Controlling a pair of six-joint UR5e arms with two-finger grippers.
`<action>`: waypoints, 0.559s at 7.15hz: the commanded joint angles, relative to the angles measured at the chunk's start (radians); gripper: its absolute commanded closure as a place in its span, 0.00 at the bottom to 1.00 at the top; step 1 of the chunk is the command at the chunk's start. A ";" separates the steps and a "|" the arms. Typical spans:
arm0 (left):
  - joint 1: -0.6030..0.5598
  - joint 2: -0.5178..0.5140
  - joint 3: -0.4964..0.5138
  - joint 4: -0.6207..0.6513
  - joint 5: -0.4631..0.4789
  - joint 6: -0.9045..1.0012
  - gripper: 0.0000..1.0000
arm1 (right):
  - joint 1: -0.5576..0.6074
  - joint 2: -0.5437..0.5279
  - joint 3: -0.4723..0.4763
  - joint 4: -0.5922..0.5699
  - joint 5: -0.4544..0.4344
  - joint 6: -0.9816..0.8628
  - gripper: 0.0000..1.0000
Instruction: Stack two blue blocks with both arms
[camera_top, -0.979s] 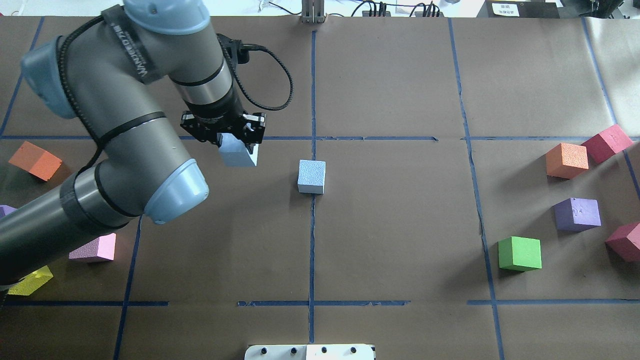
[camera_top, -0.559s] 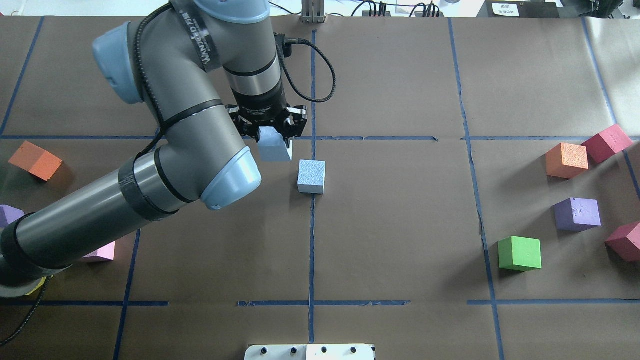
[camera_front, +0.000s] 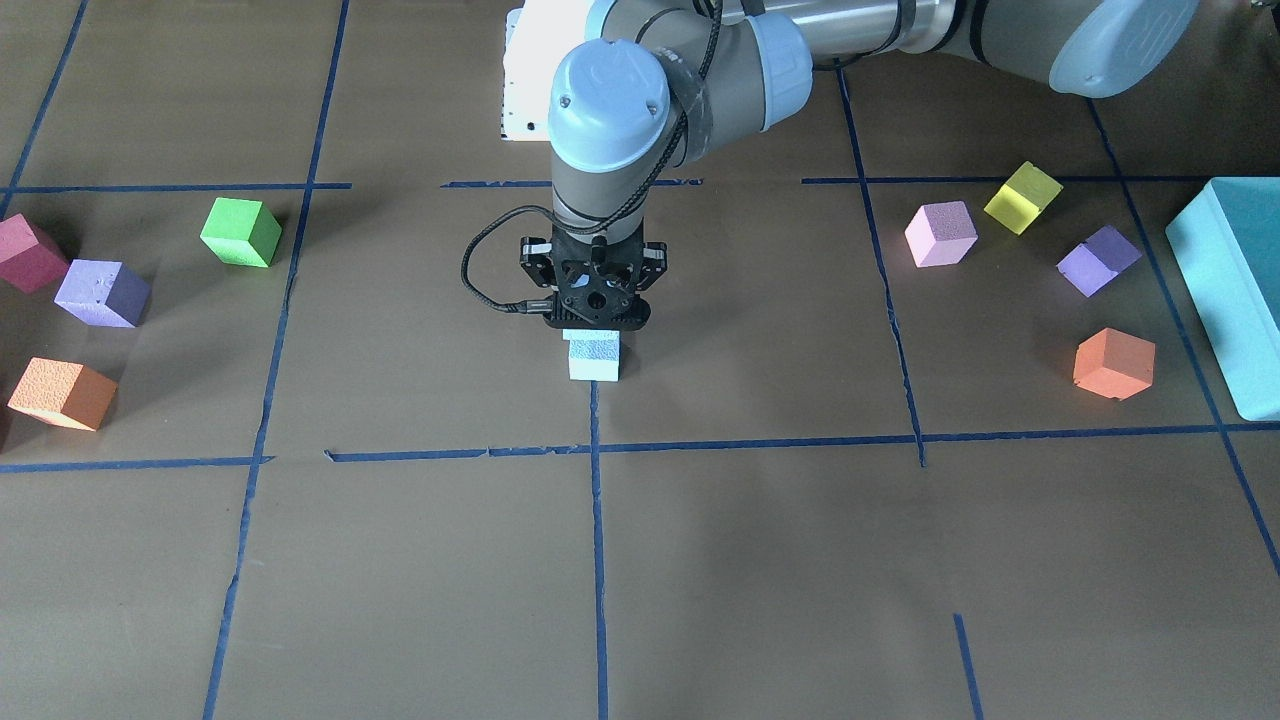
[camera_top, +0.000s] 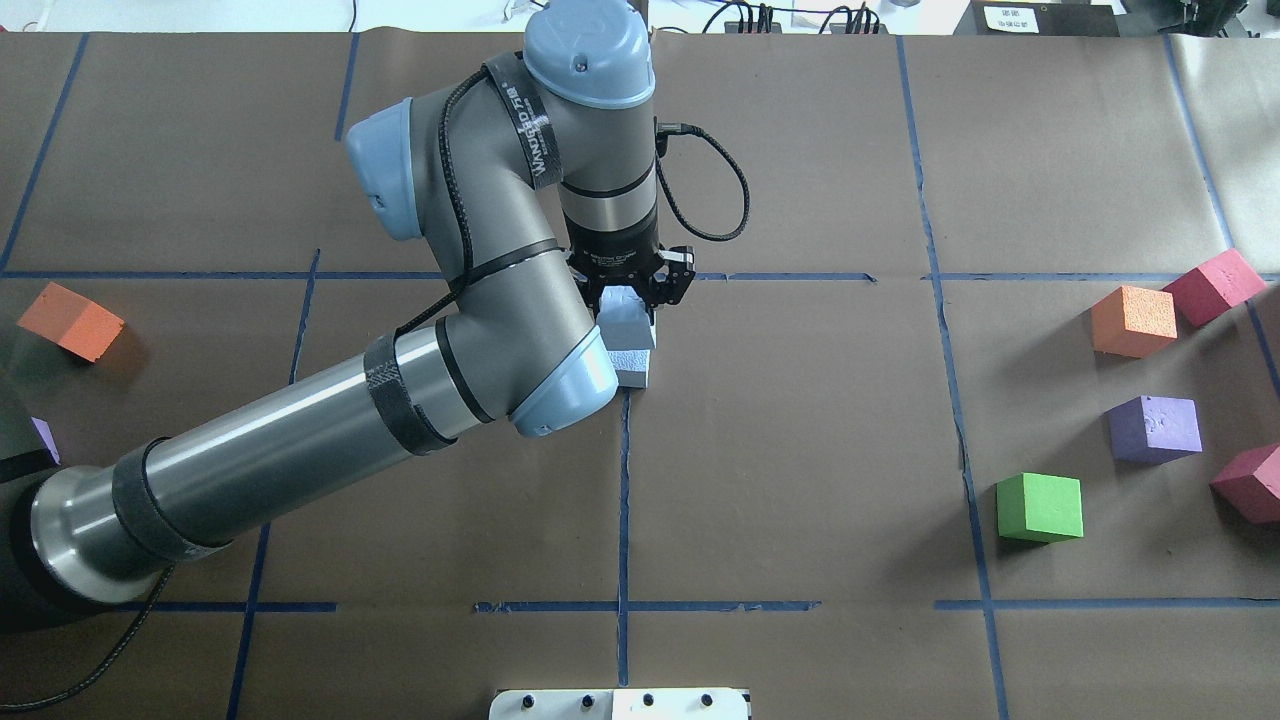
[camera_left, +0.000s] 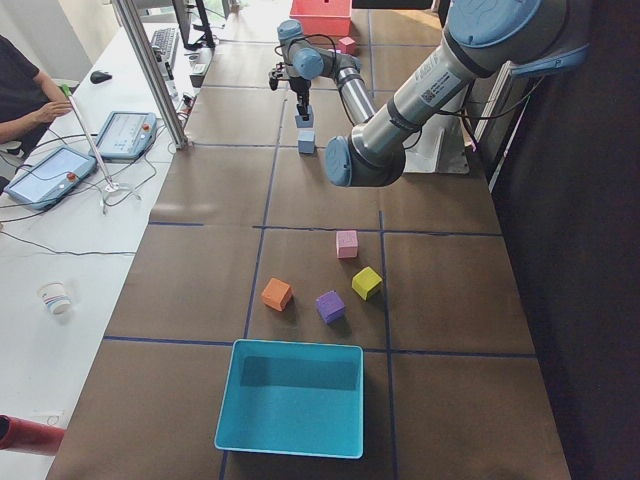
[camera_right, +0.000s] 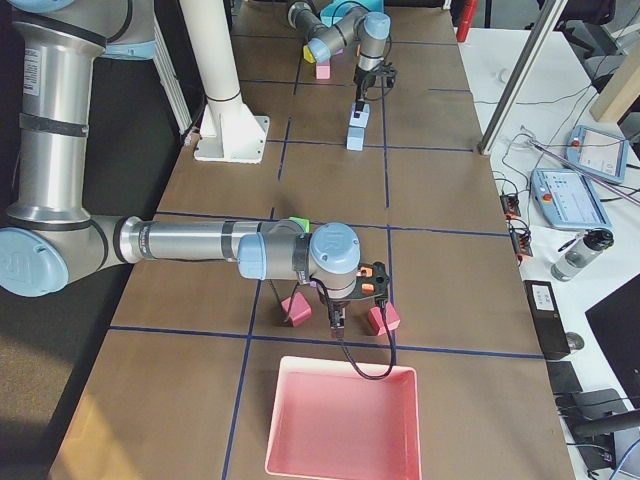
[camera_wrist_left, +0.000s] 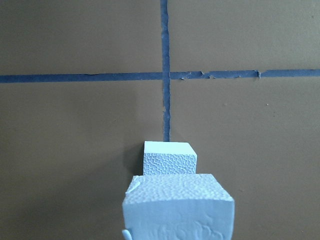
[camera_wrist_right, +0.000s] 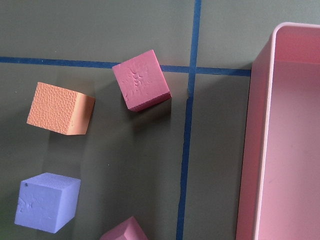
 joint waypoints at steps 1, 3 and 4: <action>0.024 0.002 0.020 -0.022 0.011 -0.001 0.99 | 0.002 0.002 -0.002 0.002 0.004 0.012 0.00; 0.025 0.011 0.045 -0.049 0.043 0.001 0.98 | 0.005 0.004 -0.002 0.002 0.004 0.012 0.00; 0.025 0.012 0.045 -0.049 0.043 0.001 0.98 | 0.005 0.004 -0.002 0.002 0.004 0.012 0.00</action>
